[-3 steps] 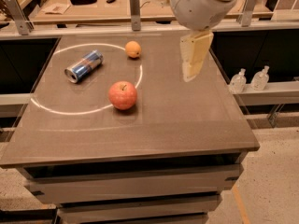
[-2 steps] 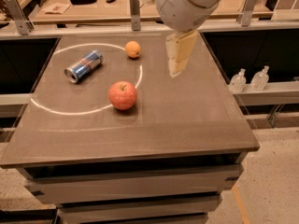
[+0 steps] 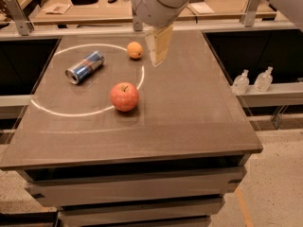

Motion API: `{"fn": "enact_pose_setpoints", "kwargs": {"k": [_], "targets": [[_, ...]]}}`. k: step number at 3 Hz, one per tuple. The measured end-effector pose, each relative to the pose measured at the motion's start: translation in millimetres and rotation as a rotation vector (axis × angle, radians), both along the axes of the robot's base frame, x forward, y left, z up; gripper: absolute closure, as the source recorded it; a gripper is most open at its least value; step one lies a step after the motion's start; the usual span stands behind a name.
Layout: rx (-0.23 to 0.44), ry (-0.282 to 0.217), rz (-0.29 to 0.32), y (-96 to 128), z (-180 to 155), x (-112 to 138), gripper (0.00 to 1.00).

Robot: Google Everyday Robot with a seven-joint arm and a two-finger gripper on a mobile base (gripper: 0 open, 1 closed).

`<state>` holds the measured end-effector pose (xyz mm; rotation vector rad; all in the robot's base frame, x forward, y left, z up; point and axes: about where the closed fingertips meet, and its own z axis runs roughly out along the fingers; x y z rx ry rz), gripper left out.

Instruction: Place redbull can upright

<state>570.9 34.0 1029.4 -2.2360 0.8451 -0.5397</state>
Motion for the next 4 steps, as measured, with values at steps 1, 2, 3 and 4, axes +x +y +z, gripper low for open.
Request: {"fn": "enact_pose_setpoints", "kwargs": {"k": [1, 2, 3, 4], "targets": [[0.001, 0.008, 0.010, 3, 2, 1, 0.00], [-0.011, 0.042, 0.054, 16, 3, 22, 0.00], [-0.057, 0.090, 0.099, 33, 0, 58, 0.00], [-0.123, 0.140, 0.127, 51, -12, 84, 0.00]]}}
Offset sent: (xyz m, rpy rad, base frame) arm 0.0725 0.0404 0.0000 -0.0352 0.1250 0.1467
